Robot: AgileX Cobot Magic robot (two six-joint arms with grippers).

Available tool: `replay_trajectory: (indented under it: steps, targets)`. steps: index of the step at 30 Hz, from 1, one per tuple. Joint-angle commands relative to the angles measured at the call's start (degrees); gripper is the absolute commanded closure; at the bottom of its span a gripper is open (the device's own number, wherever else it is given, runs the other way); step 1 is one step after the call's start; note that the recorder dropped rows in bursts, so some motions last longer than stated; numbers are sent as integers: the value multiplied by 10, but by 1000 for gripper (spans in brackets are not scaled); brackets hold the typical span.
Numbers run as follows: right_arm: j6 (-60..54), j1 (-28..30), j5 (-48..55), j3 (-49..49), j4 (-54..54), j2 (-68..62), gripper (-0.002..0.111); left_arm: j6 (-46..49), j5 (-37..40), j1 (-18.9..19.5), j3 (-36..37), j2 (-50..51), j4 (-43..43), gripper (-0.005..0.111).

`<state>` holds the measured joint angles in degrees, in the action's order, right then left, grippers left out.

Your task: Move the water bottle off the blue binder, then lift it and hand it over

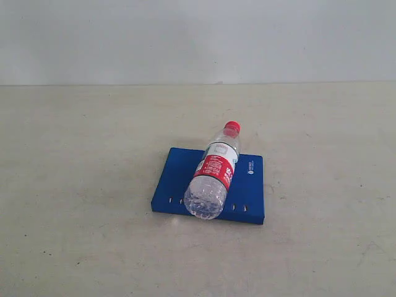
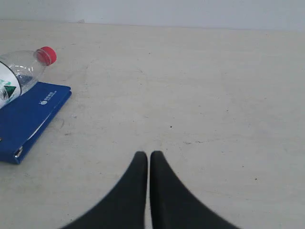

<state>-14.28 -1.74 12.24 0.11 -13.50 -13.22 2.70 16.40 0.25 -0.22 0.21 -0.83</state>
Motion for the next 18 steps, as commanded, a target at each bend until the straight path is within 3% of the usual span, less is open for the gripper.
replay_trajectory:
  steps: [1,12,18]
  targets:
    - [2,-1,-4,-1,3,3,109,-2,-1,-3,2,-2,-1,102]
    - [7,-1,-25,-1,-4,3,109,-2,-1,-3,2,-2,-1,102]
    - [191,-1,-47,-1,-287,3,109,-2,-1,-3,2,-2,-1,102]
